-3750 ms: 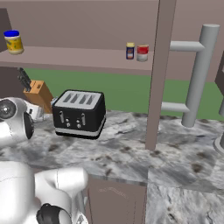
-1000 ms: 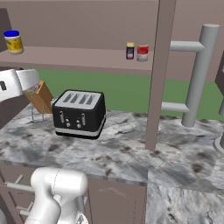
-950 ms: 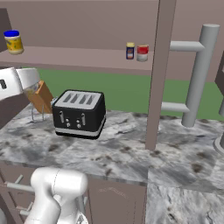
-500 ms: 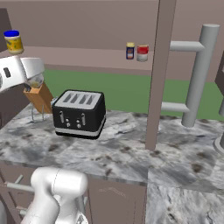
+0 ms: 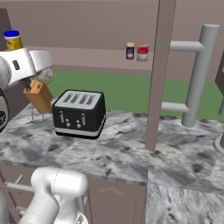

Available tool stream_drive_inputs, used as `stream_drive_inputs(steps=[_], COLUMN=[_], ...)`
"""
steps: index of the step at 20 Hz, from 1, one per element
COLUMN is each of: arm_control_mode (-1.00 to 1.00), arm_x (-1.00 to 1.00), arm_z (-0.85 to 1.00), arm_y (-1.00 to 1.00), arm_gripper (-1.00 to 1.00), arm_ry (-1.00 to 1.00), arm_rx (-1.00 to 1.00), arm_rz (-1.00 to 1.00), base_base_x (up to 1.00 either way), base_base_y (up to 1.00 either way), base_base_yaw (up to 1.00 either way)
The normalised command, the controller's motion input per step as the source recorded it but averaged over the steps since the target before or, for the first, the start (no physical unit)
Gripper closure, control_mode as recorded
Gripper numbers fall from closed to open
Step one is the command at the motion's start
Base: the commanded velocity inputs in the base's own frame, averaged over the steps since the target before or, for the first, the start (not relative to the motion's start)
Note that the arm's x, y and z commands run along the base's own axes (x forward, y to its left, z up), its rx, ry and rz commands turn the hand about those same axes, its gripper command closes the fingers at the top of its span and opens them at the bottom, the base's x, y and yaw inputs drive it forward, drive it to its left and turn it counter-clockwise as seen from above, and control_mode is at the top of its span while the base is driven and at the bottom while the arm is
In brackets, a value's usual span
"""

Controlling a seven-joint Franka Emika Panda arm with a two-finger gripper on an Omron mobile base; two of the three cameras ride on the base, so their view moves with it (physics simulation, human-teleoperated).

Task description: Pick the cans from the counter and place them in their designated side in the cabinet.

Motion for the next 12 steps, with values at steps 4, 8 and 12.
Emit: stream_drive_inputs(steps=[4,8,12], arm_control_mode=[-1.00,-1.00,-1.00], arm_x=[0.23,0.22,0.23], arm_z=[0.00,0.00,0.00], arm_y=[-0.03,-0.05,-0.07], arm_gripper=[1.00,1.00,1.00], arm_ry=[-0.01,-0.06,-0.06], arm_rx=[0.00,-0.01,-0.02], arm_rz=[0.00,0.00,0.00], base_base_x=[0.00,0.00,0.00], base_base_y=[0.00,0.00,0.00], base_base_yaw=[0.00,0.00,0.00])
